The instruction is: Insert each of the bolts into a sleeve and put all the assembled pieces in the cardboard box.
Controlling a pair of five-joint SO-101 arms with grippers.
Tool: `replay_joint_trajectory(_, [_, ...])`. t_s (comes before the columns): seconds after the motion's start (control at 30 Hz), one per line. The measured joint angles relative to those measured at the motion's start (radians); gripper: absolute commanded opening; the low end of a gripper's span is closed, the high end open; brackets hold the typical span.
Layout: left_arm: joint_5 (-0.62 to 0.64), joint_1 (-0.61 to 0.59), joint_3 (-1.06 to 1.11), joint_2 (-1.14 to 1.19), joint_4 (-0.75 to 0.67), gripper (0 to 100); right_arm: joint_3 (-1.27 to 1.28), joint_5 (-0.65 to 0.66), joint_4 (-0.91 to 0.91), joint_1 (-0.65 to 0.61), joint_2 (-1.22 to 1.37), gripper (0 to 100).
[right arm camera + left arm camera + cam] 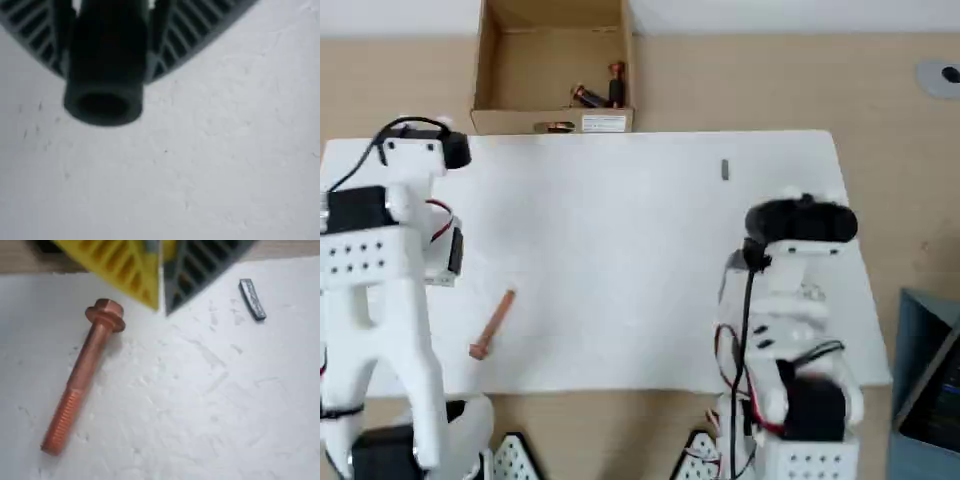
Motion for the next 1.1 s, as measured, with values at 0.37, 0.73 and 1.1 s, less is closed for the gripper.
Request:
replay_joint_trajectory(0.37, [-0.012, 0.238, 0.196, 0.1, 0.0, 6, 0.089, 0.118, 0.0, 0.0, -0.23, 0.9])
replay_joint_trajectory(0.73, [-0.018, 0.247, 0.232, 0.196, -0.002, 10, 0.089, 0.123, 0.0, 0.0, -0.236, 0.9])
replay_joint_trajectory(1.1, [-0.052, 0.167, 0.232, 0.267, -0.057, 13, 0.089, 0.123, 0.021, 0.0, -0.238, 0.9])
